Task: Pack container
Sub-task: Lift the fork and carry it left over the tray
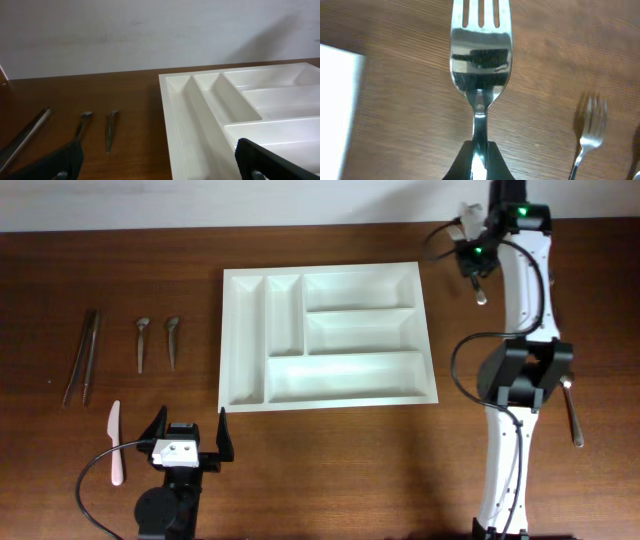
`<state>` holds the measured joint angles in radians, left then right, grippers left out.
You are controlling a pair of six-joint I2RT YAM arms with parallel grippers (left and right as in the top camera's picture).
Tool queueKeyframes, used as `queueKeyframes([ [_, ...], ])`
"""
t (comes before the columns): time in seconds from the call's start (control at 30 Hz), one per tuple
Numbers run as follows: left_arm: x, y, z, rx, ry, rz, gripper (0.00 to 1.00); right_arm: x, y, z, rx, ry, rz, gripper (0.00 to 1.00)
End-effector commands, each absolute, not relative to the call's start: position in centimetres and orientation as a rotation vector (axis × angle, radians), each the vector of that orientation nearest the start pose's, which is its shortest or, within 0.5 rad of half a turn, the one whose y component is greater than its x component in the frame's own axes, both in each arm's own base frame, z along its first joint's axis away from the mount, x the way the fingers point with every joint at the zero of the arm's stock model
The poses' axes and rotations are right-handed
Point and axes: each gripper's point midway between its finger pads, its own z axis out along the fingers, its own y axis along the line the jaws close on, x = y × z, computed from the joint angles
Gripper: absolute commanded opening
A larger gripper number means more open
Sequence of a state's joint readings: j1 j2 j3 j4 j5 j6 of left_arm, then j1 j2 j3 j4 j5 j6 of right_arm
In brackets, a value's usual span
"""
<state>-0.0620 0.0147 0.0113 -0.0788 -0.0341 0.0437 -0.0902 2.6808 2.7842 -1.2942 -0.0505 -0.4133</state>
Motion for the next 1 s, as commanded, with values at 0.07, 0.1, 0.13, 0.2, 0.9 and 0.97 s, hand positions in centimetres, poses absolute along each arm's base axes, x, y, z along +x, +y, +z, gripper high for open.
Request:
queueKeyframes([
  [0.07, 24.6, -0.9, 15.6, 0.055, 1.65, 0.01, 0.99, 57.8, 1.0, 11.1, -0.733, 2.651, -0.076, 0.04],
  [0.1, 24.6, -0.9, 15.6, 0.055, 1.65, 0.01, 0.99, 57.6, 1.9, 11.1, -0.757, 2.652, -0.069, 0.04],
  [0.13, 24.6, -0.9, 15.6, 0.055, 1.65, 0.01, 0.99, 57.2, 3.1, 11.0, -0.806, 2.652, -0.057, 0.04],
  [0.2, 24.6, -0.9, 15.6, 0.055, 1.65, 0.01, 0.99, 56.6, 4.7, 10.8, -0.89, 2.644, -0.036, 0.04],
  [0.9, 24.6, -0.9, 15.6, 0.055, 1.65, 0.01, 0.99, 51.5, 15.5, 10.0, -1.673, 2.326, 0.154, 0.04],
  [0.97, 24.6, -0.9, 15.6, 0.055, 1.649, 0.01, 0.99, 51.6, 15.6, 9.6, -1.717, 2.293, 0.153, 0.04],
])
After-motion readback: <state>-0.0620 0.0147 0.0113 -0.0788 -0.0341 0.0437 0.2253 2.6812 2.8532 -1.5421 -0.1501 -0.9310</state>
